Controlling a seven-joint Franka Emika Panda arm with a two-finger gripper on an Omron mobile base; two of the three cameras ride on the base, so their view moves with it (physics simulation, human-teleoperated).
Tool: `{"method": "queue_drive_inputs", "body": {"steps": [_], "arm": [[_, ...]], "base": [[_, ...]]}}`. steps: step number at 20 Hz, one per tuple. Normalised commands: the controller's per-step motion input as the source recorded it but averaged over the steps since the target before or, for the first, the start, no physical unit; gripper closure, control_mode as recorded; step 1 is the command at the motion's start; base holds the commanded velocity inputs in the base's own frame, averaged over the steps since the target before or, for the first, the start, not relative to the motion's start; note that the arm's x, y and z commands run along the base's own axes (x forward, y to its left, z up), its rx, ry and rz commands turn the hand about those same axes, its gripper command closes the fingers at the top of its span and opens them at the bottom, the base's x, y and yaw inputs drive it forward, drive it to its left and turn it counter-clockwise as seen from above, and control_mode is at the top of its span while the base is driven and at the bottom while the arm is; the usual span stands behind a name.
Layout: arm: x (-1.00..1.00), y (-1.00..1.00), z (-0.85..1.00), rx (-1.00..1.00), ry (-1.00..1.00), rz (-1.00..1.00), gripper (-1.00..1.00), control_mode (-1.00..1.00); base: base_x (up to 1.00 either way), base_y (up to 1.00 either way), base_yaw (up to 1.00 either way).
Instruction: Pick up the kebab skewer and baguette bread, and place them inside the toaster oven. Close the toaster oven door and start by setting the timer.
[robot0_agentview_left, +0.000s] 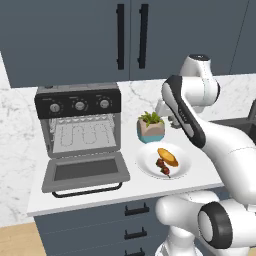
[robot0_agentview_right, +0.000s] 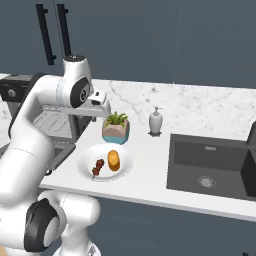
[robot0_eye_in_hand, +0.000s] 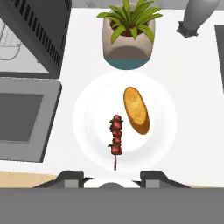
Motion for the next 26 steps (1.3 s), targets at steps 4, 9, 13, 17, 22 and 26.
{"method": "queue_drive_inputs", "body": {"steps": [4,9,13,17,22,26], "arm": [[0.00,0.01,-0.32,0.00,-0.04,0.00,-1.00,-1.00],[-0.06,-0.39,-0.69,0.01,-0.10,0.00,-1.00,-1.00],[0.04,-0.34,-0.75,0.00,-0.07,0.00,-1.00,-1.00],[0.09,-0.24,-0.72,0.00,-0.03,0.00,-1.00,-1.00],[0.09,-0.03,-0.58,0.00,0.00,0.00,-1.00,-1.00],[0.23,-0.04,-0.57,0.00,0.00,0.01,-1.00,-1.00]], "base": [[0.00,0.00,0.00],[0.00,0.00,0.00],[0.00,0.00,0.00],[0.00,0.00,0.00],[0.00,0.00,0.00],[0.00,0.00,0.00]]}}
